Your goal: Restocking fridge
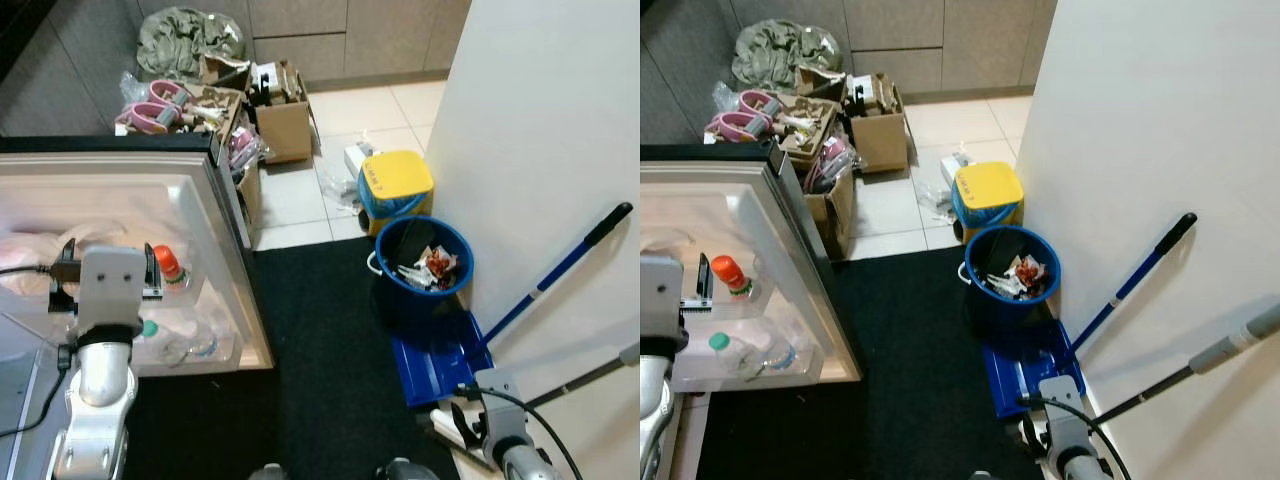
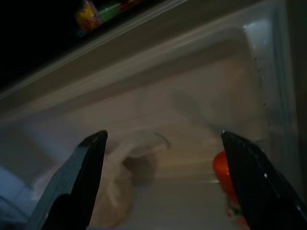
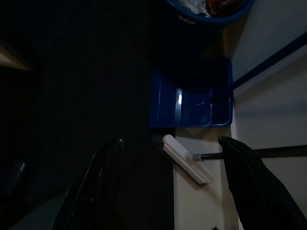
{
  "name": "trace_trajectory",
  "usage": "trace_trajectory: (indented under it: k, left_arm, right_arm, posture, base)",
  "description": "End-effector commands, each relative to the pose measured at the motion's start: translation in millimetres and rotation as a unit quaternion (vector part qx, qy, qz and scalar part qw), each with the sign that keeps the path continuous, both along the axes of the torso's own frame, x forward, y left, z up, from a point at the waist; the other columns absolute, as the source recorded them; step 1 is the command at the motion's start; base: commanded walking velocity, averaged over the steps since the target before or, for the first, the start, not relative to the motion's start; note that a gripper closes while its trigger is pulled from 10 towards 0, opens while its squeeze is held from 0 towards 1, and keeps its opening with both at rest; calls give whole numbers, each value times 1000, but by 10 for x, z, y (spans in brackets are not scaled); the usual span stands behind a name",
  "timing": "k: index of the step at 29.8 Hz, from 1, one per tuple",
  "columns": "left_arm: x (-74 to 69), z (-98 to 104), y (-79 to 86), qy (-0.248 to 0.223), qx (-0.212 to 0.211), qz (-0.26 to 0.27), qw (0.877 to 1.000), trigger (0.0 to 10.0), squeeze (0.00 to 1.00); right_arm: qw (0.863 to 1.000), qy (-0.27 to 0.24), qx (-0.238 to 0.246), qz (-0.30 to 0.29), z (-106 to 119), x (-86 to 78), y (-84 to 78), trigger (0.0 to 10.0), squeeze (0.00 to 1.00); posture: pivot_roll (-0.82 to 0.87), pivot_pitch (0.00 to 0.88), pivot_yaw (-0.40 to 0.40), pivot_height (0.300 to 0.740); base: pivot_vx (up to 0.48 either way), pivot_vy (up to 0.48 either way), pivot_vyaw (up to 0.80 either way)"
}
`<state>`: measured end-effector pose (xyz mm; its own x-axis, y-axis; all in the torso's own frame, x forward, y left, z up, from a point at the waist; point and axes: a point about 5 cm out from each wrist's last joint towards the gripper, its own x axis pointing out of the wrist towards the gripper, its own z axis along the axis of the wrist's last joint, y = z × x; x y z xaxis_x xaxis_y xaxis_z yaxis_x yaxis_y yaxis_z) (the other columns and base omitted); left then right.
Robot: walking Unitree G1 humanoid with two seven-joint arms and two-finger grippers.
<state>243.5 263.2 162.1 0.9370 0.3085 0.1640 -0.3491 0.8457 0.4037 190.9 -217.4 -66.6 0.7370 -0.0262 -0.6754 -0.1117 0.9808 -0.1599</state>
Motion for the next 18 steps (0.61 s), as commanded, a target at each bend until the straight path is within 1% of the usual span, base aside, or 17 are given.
trace_trajectory:
  k: [1,2,3,4,5,6,7,11,12,14,15,16,18]
  left_arm:
    - [12,-32,51,28,-17,2,999,10000,0]
    - [55,-39,39,42,-33,-2,999,10000,0]
    - [55,-39,39,42,-33,-2,999,10000,0]
    - [90,-50,7,54,-55,-10,997,10000,0]
    - [154,-100,-65,78,-79,-22,994,10000,0]
    - [154,-100,-65,78,-79,-22,994,10000,0]
    - [175,-128,-79,90,-86,-23,992,10000,0]
    - [211,-156,4,108,-108,-3,988,10000,0]
    - [213,-182,41,121,-114,2,986,10000,0]
    - [212,-200,65,130,-117,5,985,10000,0]
    - [202,-271,136,172,-131,9,976,10000,0]
    - [202,-271,136,172,-131,9,976,10000,0]
    - [180,-330,183,199,-149,13,969,10000,0]
  right_arm:
    - [1000,3,-1,-3,-8,-19,-12,10000,0]
    - [1000,2,-1,-2,-8,-15,-6,10000,0]
    - [1000,2,-1,-2,-8,-15,-6,10000,0]
    - [1000,1,0,-2,-6,-8,1,10000,0]
    - [1000,-2,1,-6,0,5,8,10000,0]
    - [1000,-2,1,-6,0,5,8,10000,0]
    - [1000,-2,2,-7,1,7,7,10000,0]
    - [1000,-3,1,-9,3,0,-13,10000,0]
    - [1000,-3,0,-11,3,-8,-28,10000,0]
    - [1000,-3,-1,-12,2,-13,-38,10000,0]
    - [1000,-1,-4,-15,1,-28,-67,10000,0]
    - [1000,-1,-4,-15,1,-28,-67,10000,0]
    - [1000,1,-5,-16,-1,-37,-80,10000,0]
  posture:
    - [7,95,-16,740]
    - [7,95,-15,740]
    - [7,95,-15,740]
    - [5,94,-13,740]
    - [-4,91,-9,740]
    - [-4,91,-9,740]
    - [-5,91,-9,740]
    - [-10,91,-10,740]
    - [-10,92,-10,740]
    - [-10,92,-10,740]
    - [-6,93,-11,740]
    - [-6,93,-11,740]
    - [-5,96,-7,740]
  base:
    - [0,0,0]
    - [0,0,0]
    - [0,0,0]
    - [0,0,0]
    - [0,0,0]
    - [0,0,0]
    - [0,0,0]
    - [0,0,0]
    - [0,0,0]
    - [0,0,0]
    - [0,0,0]
    - [0,0,0]
    - [0,0,0]
